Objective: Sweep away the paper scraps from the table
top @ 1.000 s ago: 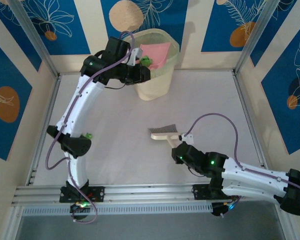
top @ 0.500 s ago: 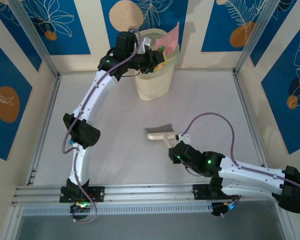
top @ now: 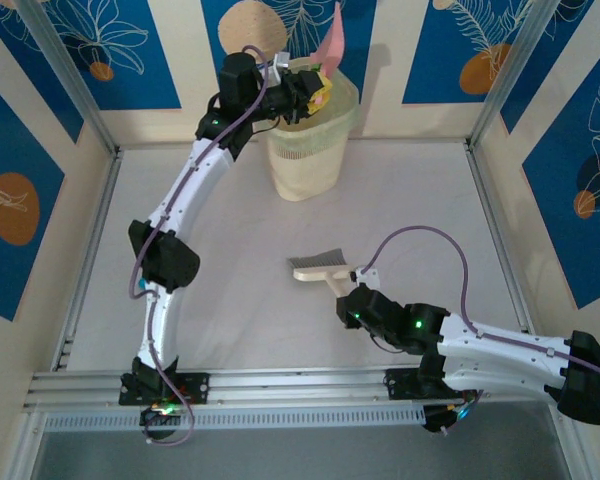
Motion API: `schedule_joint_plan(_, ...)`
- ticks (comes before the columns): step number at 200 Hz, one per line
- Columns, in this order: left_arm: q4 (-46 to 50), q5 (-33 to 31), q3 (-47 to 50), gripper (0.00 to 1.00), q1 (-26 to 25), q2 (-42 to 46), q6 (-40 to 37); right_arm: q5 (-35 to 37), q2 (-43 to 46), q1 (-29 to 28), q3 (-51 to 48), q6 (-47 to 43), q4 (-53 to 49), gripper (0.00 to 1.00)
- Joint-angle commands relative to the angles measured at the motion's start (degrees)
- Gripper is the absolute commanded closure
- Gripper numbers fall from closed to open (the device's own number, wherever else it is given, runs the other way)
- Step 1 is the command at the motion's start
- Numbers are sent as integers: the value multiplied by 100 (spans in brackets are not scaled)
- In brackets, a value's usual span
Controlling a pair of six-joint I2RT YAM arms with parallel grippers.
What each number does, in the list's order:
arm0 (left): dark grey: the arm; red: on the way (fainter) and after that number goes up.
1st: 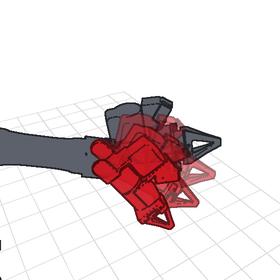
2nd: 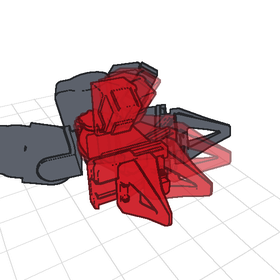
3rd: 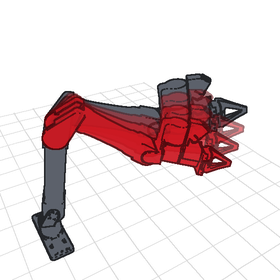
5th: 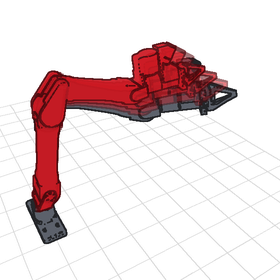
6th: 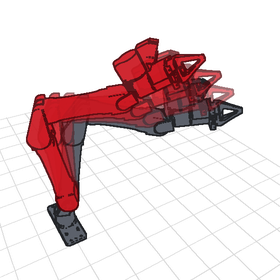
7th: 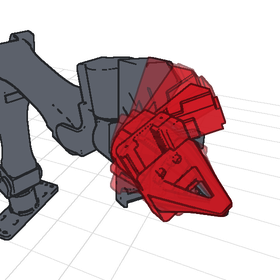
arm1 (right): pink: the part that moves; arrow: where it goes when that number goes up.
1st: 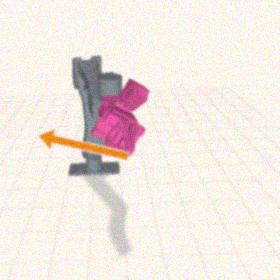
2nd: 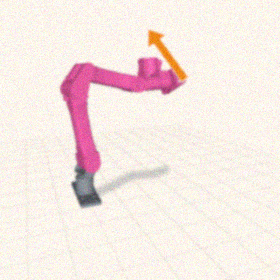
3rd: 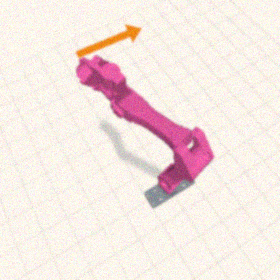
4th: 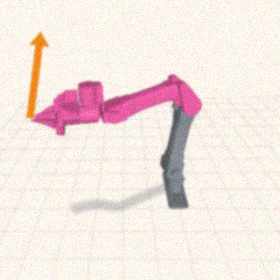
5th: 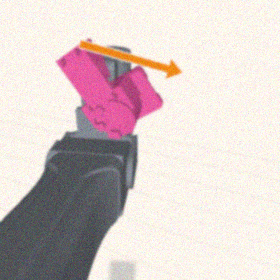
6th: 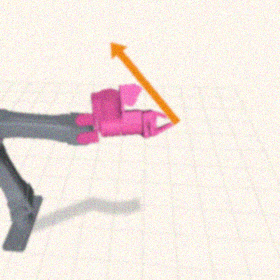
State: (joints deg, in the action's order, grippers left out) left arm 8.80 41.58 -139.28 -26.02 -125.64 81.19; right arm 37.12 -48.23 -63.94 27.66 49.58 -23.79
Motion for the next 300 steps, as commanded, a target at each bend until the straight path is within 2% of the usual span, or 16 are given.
schedule_joint_plan(1,-877,112,169,100,114,-114,497,-100,-43,-65,126,137,-237,100)
schedule_joint_plan(37,-1901,58,529,100,124,-182,1204,-74,-178,-70,191,140,-213,100)
schedule_joint_plan(77,-3313,-309,1524,100,125,53,1933,-74,-518,-84,412,96,-218,100)
schedule_joint_plan(121,-4033,-497,1875,100,124,15,2381,-49,-785,-151,530,135,-226,100)
schedule_joint_plan(201,-4559,-530,1940,100,106,17,2686,66,-794,-174,552,184,-311,100)
schedule_joint_plan(266,-4170,-155,1942,100,6,420,2213,144,-772,-206,530,236,-337,100)
schedule_joint_plan(300,-3877,214,2372,100,-160,1038,1653,159,-751,-201,495,208,-263,100)
